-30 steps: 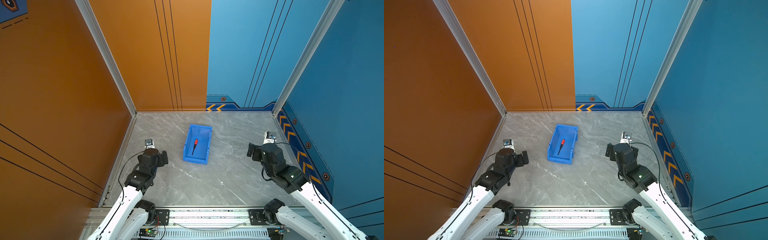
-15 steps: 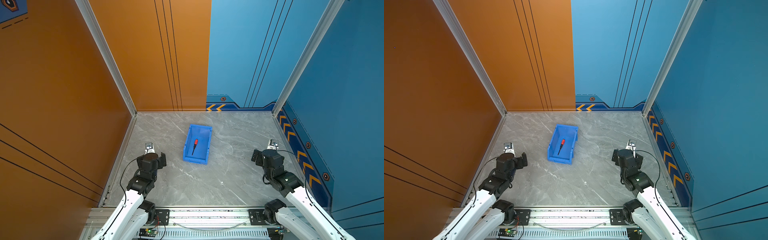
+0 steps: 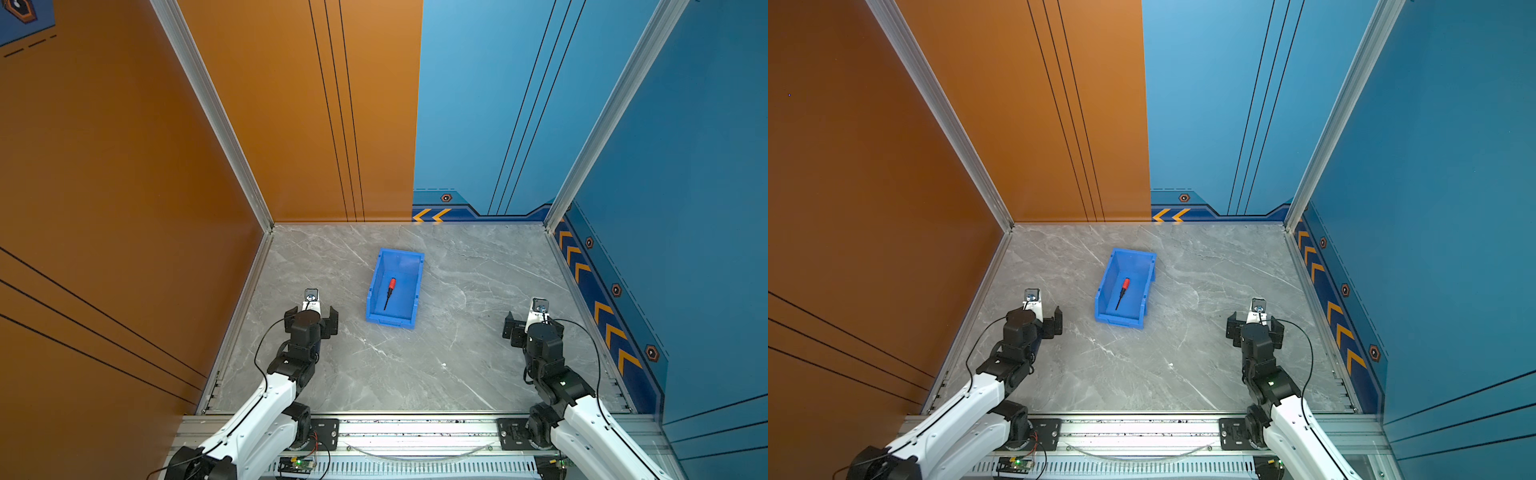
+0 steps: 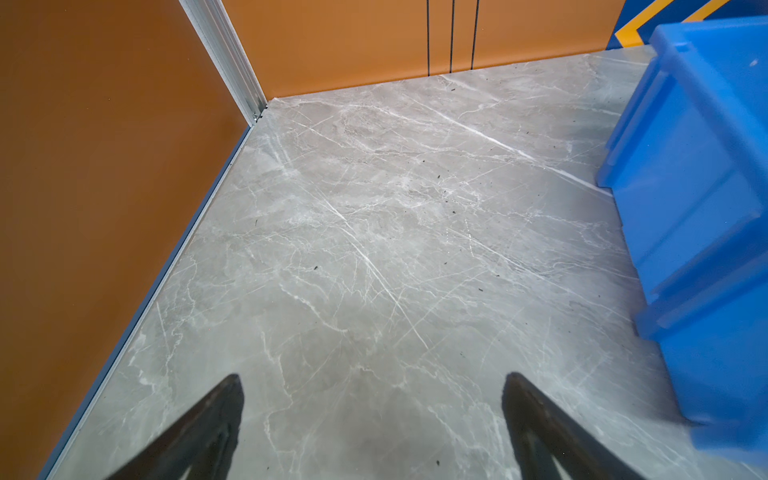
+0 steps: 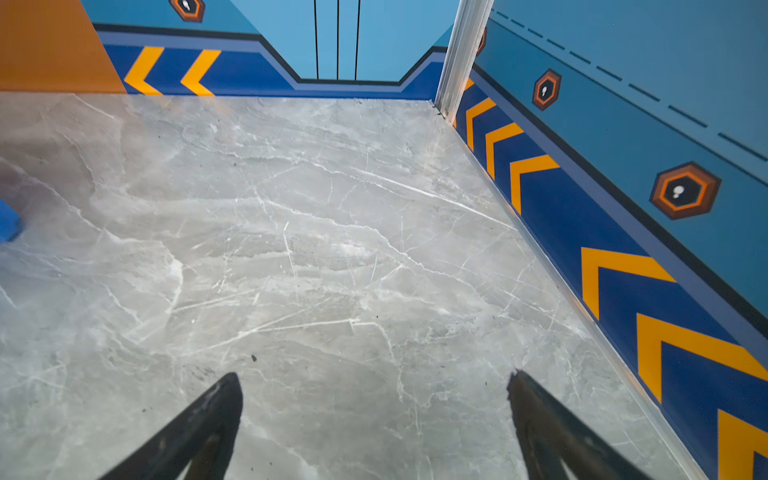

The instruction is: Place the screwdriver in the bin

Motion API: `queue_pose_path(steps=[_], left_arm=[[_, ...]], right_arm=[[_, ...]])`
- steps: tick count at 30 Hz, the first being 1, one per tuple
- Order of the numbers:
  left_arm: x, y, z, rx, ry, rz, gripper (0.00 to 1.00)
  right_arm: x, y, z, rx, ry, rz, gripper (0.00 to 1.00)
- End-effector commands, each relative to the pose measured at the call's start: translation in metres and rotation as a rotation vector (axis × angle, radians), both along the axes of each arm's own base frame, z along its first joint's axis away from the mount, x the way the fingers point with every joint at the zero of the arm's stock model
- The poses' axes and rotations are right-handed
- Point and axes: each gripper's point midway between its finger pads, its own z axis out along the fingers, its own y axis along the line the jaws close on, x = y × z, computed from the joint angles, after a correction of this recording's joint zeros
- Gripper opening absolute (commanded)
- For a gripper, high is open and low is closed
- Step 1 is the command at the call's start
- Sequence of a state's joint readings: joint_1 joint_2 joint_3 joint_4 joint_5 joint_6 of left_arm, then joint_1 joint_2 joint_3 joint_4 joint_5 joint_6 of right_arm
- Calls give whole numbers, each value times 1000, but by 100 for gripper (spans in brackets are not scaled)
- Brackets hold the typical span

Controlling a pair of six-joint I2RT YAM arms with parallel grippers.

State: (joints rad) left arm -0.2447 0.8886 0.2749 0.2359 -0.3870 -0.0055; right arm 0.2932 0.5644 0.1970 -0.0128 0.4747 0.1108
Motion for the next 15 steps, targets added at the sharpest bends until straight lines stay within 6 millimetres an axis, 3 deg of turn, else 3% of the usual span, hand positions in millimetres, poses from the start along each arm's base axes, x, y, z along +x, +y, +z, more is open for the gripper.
queue_pose_path(steps=[1, 5, 15], left_arm=[[16, -8, 5, 14, -48, -58, 98], [29, -11, -9, -4, -33, -66, 98], [84, -7, -10, 34, -57, -62, 98]], right_arm=[[6, -1, 6, -6, -59, 7, 100], [17, -7, 7, -4, -73, -6, 100], [62, 4, 1, 24, -73, 35, 100]])
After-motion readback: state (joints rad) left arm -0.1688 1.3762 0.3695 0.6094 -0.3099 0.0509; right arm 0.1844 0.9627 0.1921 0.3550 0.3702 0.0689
